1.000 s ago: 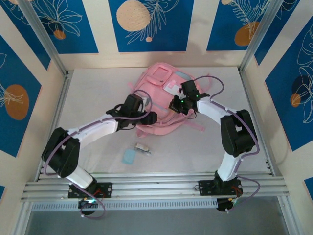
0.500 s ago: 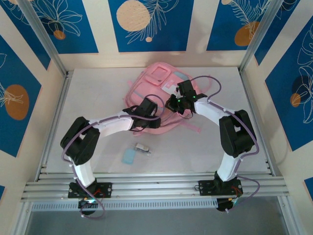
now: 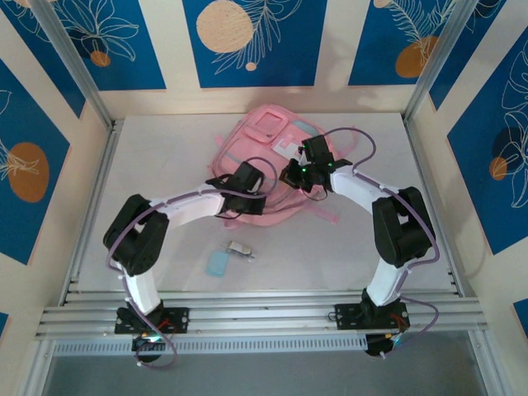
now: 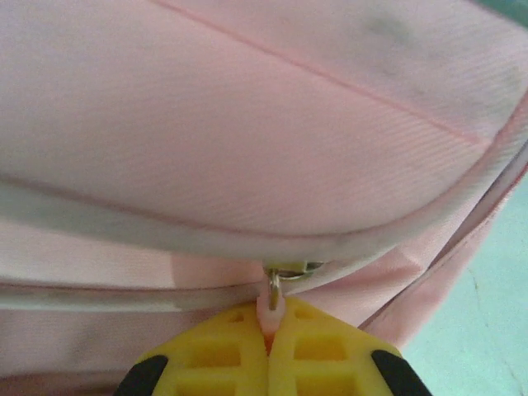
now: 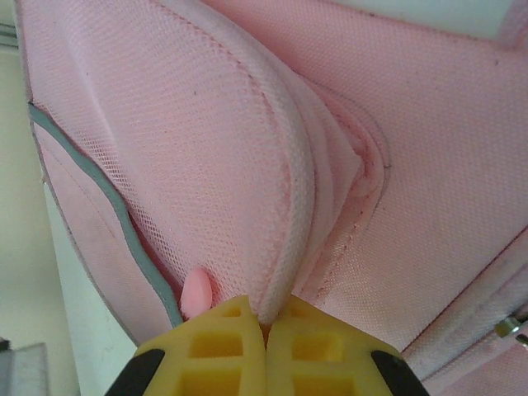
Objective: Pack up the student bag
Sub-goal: Unzip the student bag at the top-center of the table.
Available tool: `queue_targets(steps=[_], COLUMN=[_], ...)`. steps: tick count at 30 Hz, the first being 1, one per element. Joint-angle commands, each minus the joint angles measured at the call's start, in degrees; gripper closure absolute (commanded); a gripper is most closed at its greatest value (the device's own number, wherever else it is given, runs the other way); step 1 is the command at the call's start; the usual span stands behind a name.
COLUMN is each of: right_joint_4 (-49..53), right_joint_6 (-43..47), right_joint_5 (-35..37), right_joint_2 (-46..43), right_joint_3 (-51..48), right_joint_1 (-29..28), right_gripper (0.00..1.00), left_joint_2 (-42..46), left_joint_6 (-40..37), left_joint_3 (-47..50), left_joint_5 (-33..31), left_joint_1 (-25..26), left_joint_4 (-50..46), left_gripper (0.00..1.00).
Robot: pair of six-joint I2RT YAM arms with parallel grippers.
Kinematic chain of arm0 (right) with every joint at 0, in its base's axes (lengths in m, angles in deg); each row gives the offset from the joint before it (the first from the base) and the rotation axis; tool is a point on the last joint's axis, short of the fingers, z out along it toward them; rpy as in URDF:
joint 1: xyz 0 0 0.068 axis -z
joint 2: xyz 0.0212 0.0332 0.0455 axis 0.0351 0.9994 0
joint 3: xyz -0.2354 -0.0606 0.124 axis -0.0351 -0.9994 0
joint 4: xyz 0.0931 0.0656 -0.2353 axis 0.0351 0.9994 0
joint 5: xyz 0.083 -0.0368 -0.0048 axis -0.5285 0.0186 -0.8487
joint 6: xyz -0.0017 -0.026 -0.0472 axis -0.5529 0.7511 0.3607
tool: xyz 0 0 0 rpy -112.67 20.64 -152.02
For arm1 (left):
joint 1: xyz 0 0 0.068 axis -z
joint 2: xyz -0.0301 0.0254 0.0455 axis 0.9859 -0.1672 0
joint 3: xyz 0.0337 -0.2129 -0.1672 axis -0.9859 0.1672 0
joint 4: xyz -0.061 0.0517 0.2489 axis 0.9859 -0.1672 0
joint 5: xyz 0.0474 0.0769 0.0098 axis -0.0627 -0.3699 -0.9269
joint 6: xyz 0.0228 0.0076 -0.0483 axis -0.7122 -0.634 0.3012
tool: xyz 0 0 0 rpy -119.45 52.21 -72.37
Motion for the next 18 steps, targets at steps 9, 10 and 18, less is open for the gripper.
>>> queue_targets(steps=[9, 10, 18], right_joint_4=[4.5, 4.8, 9.0], right_joint_6=[9.4, 10.3, 15.1], right_joint_5=[-1.3, -1.1, -1.7], right_joint_2=[-3.1, -3.0, 4.0], right_joint_3=[0.7, 1.3, 12.9], right_joint_1=[5.4, 5.8, 13.1], right_gripper=[1.00, 1.00, 1.00], left_joint_2=[8.4, 8.3, 7.3], left_joint_6=[-8.7, -9.2, -7.3], left_joint_3=[1.6, 0.8, -2.5], left_joint_5=[1.1, 0.9, 19.2], left_joint_1=[-16.9, -17.2, -14.3], left_joint_4=[-9.3, -9.7, -5.6], left_gripper=[1.00, 1.00, 1.00])
